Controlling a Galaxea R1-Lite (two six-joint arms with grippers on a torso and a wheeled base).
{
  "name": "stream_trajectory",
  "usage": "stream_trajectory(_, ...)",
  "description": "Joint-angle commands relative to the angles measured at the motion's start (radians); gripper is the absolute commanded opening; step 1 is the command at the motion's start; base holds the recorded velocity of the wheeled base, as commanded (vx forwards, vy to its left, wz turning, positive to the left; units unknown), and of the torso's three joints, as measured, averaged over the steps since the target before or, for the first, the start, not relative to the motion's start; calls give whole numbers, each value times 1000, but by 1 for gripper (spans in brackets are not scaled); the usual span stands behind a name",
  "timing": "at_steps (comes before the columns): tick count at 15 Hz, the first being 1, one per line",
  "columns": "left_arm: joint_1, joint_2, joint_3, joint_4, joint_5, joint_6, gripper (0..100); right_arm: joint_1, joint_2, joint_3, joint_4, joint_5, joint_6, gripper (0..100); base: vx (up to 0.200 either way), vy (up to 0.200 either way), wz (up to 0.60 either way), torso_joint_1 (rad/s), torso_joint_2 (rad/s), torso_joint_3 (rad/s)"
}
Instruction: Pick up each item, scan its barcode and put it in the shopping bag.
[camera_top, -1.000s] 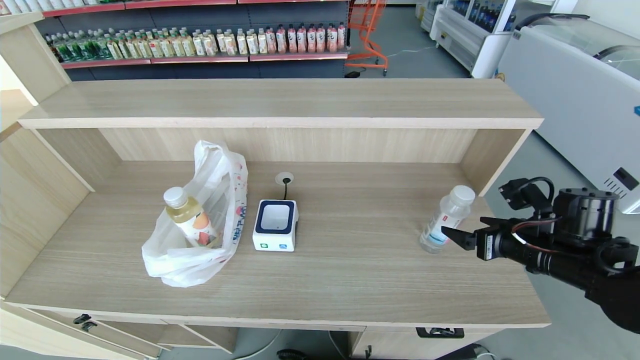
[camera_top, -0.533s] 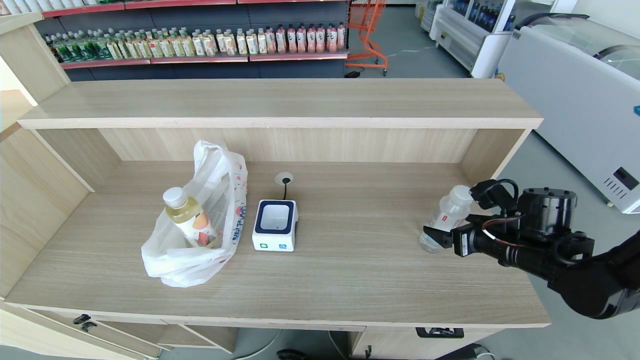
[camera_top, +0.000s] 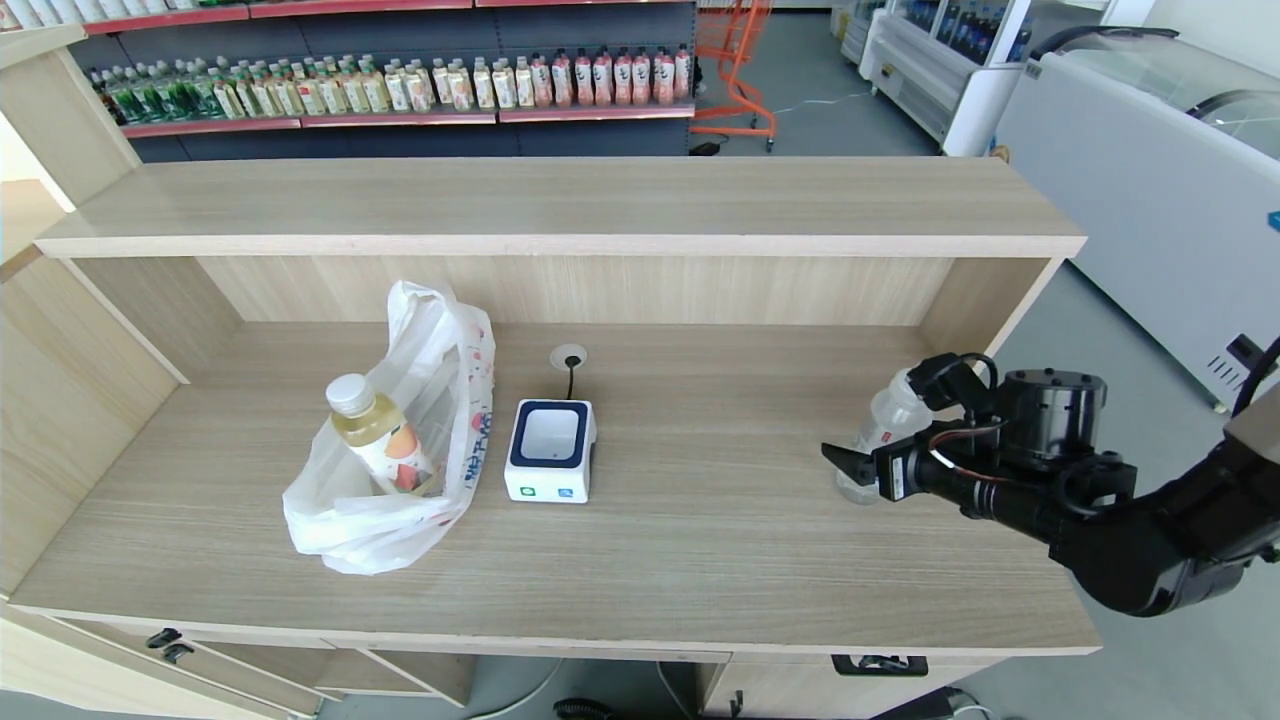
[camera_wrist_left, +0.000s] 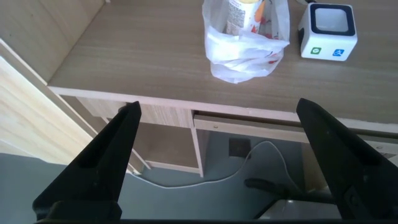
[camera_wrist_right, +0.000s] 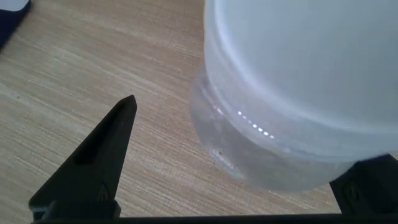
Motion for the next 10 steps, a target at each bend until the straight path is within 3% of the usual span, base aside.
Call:
stream_trajectory(1, 0, 0, 0, 0, 1, -1, 100, 9, 22, -13, -8, 2, 1, 100, 0, 0, 0, 0, 0, 0)
stream_trajectory(8, 0, 0, 0, 0, 1, 0, 100, 18, 59, -39, -94, 8, -15, 100, 0, 0, 0, 0, 0, 0)
stream_trajectory(9, 0, 0, 0, 0, 1, 0, 100, 16, 61, -40, -94, 7, -16, 0, 0, 0, 0, 0, 0, 0)
stream_trajectory(10, 0, 0, 0, 0, 1, 0, 100, 16, 61, -40, -94, 7, -16, 0, 0, 0, 0, 0, 0, 0)
